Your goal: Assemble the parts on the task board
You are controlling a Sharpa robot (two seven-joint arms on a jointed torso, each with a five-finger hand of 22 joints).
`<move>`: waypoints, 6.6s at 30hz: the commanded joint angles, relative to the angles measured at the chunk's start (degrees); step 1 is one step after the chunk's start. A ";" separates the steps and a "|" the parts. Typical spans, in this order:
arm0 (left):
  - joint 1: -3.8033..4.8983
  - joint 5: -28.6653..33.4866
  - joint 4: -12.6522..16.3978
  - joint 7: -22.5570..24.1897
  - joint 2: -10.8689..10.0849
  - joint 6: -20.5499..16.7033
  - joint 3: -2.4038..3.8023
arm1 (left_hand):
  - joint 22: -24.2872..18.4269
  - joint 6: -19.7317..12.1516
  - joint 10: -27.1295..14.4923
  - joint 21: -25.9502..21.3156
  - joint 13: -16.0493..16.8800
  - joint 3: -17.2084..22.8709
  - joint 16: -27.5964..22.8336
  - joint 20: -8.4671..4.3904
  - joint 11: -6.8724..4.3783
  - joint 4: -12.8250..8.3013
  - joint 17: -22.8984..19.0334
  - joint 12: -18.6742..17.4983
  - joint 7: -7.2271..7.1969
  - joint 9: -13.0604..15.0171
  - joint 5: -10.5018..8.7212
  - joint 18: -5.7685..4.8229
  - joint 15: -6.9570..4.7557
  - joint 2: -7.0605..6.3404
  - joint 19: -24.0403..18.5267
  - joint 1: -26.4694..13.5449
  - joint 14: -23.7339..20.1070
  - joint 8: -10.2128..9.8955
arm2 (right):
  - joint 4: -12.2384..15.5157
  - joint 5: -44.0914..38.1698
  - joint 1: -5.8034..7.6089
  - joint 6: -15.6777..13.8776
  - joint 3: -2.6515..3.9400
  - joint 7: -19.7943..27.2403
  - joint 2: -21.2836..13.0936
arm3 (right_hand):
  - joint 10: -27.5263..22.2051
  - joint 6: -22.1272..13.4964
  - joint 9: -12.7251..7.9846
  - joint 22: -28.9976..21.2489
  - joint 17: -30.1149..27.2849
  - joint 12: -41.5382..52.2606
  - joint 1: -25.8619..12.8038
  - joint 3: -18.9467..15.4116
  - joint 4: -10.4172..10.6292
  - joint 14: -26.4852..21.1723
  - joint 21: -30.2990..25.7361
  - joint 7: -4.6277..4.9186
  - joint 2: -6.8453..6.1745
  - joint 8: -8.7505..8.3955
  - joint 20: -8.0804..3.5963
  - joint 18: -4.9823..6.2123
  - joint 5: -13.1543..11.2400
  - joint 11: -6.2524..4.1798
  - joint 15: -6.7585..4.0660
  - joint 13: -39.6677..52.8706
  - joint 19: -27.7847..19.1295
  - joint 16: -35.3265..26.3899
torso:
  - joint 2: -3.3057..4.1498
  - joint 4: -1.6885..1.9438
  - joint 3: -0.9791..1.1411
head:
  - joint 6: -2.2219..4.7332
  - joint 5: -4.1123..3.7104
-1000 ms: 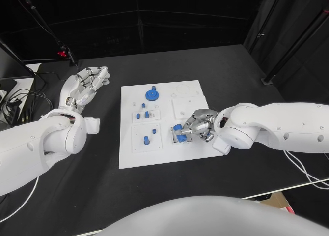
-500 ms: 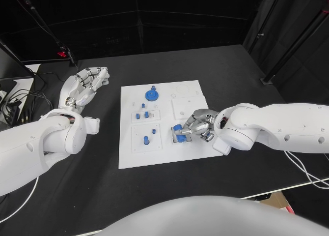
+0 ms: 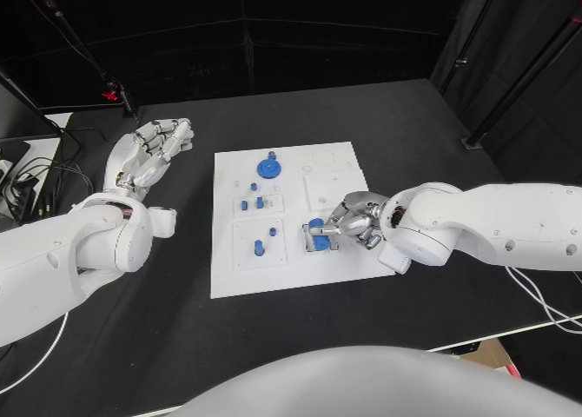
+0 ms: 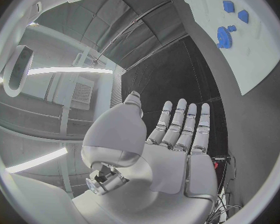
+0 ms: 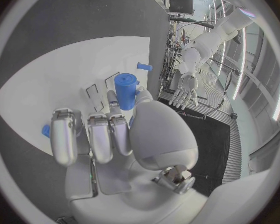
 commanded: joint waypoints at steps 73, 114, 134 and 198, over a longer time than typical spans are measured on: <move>0.06 0.08 0.11 2.57 -0.18 1.36 0.06 | -0.31 -0.61 0.02 0.24 -0.06 -0.61 0.50 -0.02 0.03 -0.01 -0.31 0.49 7.56 -0.10 0.48 -0.58 0.12 0.65 -0.61 0.16 -0.53 0.40 | 0.42 -21.52 0.06 1.74 0.02 -5.73 1.96 | 5.95 6.33 7.48 13.16 15.08 0.14 -7.79 -10.58 0.05 6.05 -0.97 -4.73 2.19 3.71 -2.51 -0.50 -9.89 -2.60 -2.43 15.08 3.72 0.14 | 0.04 0.05 0.02 | 0.01 0.29; 0.04 0.09 -0.70 2.38 0.17 1.59 0.05 | -0.33 -0.60 -0.01 0.24 -0.07 -0.72 0.73 -0.02 0.03 -0.02 -0.47 0.61 7.55 -0.10 0.62 -0.59 0.10 0.79 -0.66 0.32 -0.40 0.52 | 2.18 -28.70 0.03 -3.50 -0.04 -1.11 -12.50 | 5.95 -5.59 12.75 13.47 15.08 0.14 -1.58 -10.78 0.00 6.05 -0.62 -2.49 1.12 10.73 -1.42 -0.63 -7.02 -0.57 -1.15 15.08 4.03 0.14 | -0.03 0.06 -0.04 | 0.01 -3.08; -0.07 0.09 -0.63 2.38 0.03 1.72 0.05 | -0.35 -0.59 -0.05 0.25 -0.08 -0.77 0.82 -0.02 0.03 -0.02 -0.52 0.64 7.55 -0.10 0.65 -0.59 0.10 0.84 -0.67 0.36 -0.34 0.56 | 1.49 -39.10 -0.29 5.28 -0.09 -10.86 -10.55 | 5.95 -6.84 12.74 13.78 15.08 0.14 -1.50 -11.27 -0.20 6.05 0.07 -2.70 0.00 12.47 -1.09 -0.83 -5.55 -0.71 -0.81 15.08 4.41 0.14 | 0.05 0.07 0.02 | 0.01 -3.35; -0.22 0.09 -0.45 2.28 -0.30 1.99 0.06 | -0.42 -0.63 -0.12 0.25 -0.10 -0.89 1.04 -0.01 0.02 -0.01 -0.69 0.74 7.55 -0.12 0.75 -0.58 0.08 0.99 -0.75 0.49 -0.22 0.64 | -2.21 -41.06 -1.58 15.54 -2.27 -14.99 -3.35 | 5.95 -7.03 10.42 14.03 15.08 0.14 5.84 -7.29 -2.25 6.05 0.57 -3.28 0.78 12.93 -1.24 -0.97 -4.51 -1.13 -1.13 15.08 4.68 0.14 | 0.04 0.01 -0.01 | 0.01 -3.11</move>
